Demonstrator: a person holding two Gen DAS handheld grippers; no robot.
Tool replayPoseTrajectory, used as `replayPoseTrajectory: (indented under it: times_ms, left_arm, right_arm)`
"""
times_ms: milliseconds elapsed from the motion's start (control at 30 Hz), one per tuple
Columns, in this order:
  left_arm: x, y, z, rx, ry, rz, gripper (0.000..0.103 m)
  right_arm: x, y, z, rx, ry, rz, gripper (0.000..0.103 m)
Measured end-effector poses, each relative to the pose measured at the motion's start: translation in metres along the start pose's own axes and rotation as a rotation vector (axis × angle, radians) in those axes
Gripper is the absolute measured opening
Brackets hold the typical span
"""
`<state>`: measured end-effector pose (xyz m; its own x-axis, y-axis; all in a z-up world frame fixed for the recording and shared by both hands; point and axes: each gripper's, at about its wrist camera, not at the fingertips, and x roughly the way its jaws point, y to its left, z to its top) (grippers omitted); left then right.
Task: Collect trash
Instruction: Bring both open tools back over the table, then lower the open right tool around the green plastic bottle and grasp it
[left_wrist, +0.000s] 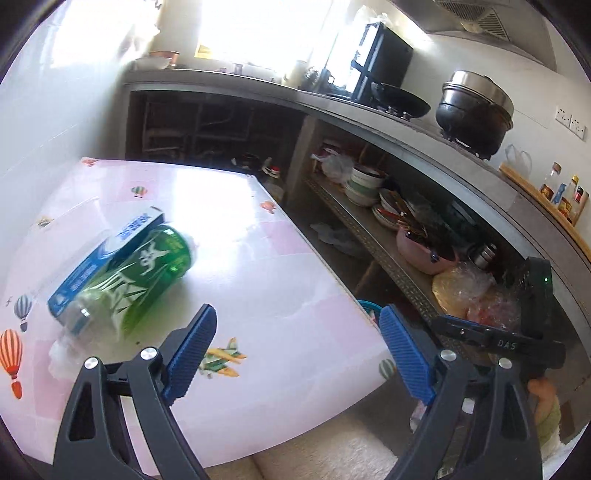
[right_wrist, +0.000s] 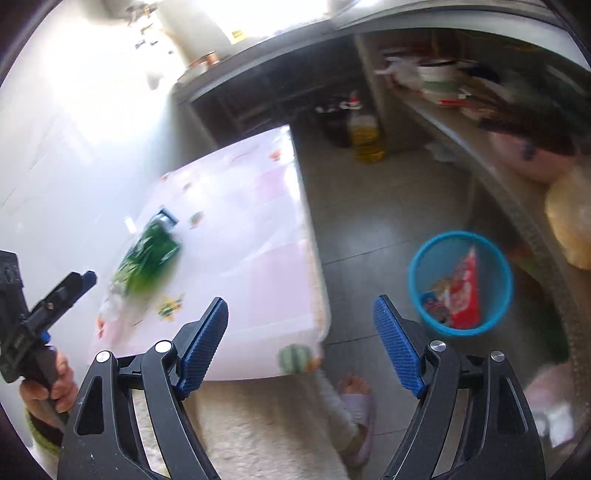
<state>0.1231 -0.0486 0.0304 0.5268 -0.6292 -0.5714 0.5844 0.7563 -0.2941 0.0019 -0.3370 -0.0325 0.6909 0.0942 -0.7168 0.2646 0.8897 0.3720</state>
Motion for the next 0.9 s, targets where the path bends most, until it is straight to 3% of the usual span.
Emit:
replayPoseTrajectory:
  times_ms: [333, 633, 800, 900]
  left_arm:
    - [-0.052, 0.083, -0.032, -0.127, -0.127, 0.151, 0.088]
    - [-0.059, 0.125, -0.055, -0.203, -0.137, 0.215, 0.088]
    - [-0.058, 0.143, -0.061, -0.249, -0.145, 0.218, 0.087]
    - [-0.053, 0.157, -0.058, -0.271, -0.135, 0.214, 0.081]
  right_arm:
    - [0.051, 0.071, 0.02, -0.072, 0.141, 0.197, 0.077]
    - [0.111, 0.155, 0.029, 0.037, 0.35, 0.444, 0.077]
    - [0.164, 0.196, 0.035, 0.099, 0.443, 0.451, 0.077]
    - [0.197, 0.212, 0.031, 0.163, 0.496, 0.404, 0.078]
